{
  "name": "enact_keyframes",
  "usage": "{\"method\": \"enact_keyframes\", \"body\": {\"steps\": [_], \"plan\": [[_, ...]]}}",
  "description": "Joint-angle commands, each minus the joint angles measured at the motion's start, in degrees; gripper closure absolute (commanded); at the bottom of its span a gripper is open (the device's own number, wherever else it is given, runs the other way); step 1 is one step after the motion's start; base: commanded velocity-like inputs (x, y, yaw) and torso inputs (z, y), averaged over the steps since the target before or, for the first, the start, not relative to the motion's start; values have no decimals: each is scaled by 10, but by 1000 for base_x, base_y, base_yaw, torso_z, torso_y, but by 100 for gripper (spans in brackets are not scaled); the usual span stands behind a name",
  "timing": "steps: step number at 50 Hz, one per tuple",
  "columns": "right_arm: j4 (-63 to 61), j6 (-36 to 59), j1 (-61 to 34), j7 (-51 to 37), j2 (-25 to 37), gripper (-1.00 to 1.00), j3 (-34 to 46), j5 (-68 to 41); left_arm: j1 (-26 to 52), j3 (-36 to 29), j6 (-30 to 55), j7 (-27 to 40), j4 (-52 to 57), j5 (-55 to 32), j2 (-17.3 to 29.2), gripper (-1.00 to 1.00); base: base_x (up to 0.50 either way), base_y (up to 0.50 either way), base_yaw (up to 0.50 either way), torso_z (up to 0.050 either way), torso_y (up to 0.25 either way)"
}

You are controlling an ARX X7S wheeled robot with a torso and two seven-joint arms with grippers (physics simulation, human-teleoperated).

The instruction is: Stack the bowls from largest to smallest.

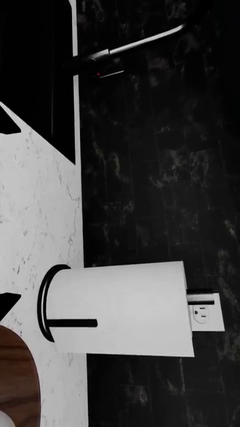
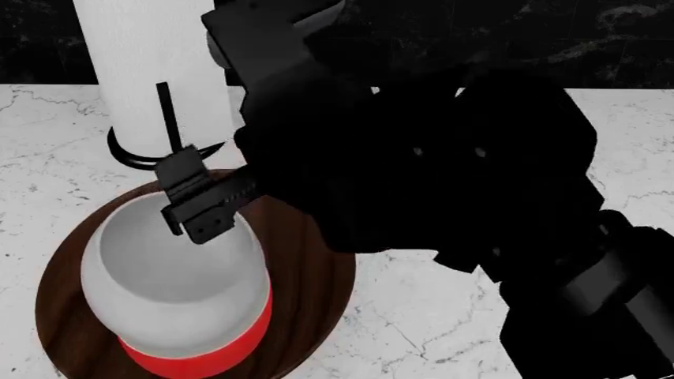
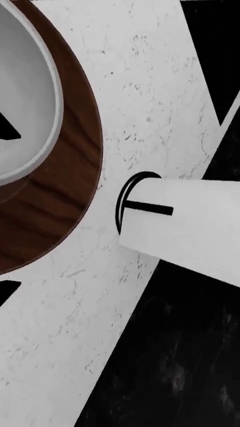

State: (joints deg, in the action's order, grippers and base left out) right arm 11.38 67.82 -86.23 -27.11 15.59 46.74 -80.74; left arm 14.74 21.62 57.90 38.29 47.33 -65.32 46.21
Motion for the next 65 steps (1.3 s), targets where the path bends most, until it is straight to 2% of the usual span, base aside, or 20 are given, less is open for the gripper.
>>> {"method": "enact_keyframes", "body": {"steps": [1,8,17,18,28,33,39,42,44,46,49,56,65], "plan": [[-176,-45,69,-173,95,-100,-118,-117,-8,-19,-22,-26,-21,38,-8,-100,0,0,0,0,0],[-311,-81,110,-275,163,-100,-185,-204,-6,-52,-29,-33,-23,71,-9,-100,0,0,0,0,0],[-396,-129,199,-284,245,-100,-252,-179,-8,-76,-42,-45,-36,101,-10,-100,0,0,0,0,0],[-405,-130,211,-288,263,-100,-261,-168,6,-69,-40,-48,-44,75,-18,-100,0,0,0,0,0],[-387,-135,223,-278,324,-100,-296,-181,204,-132,52,-11,-85,28,30,-100,0,0,0,0,0],[-364,-126,193,-278,357,-100,-313,-203,306,-137,101,-1,-120,-42,40,-100,0,0,0,0,0],[-315,-89,113,-288,376,-100,-302,-240,415,-184,139,-1,-160,-57,40,-100,0,0,0,0,0],[-292,-74,82,-288,382,-100,-297,-252,492,-202,164,4,-203,-84,21,-100,0,0,0,0,0],[-279,-65,66,-284,382,-100,-291,-249,526,-227,167,-7,-216,-66,18,-100,0,0,0,0,0],[-269,-59,56,-281,380,-100,-287,-248,546,-255,156,-30,-213,-36,19,-100,0,0,0,0,0],[-255,-45,40,-270,379,-100,-277,-235,572,-268,166,-26,-228,-37,7,-100,0,0,0,0,0],[-193,5,-57,-253,354,-100,-242,-215,627,-308,157,-55,-271,-1,-7,-100,0,0,0,0,0],[-162,24,-95,-228,340,-100,-223,-186,675,-350,143,-87,-312,40,-14,-100,0,0,0,0,0]]}}
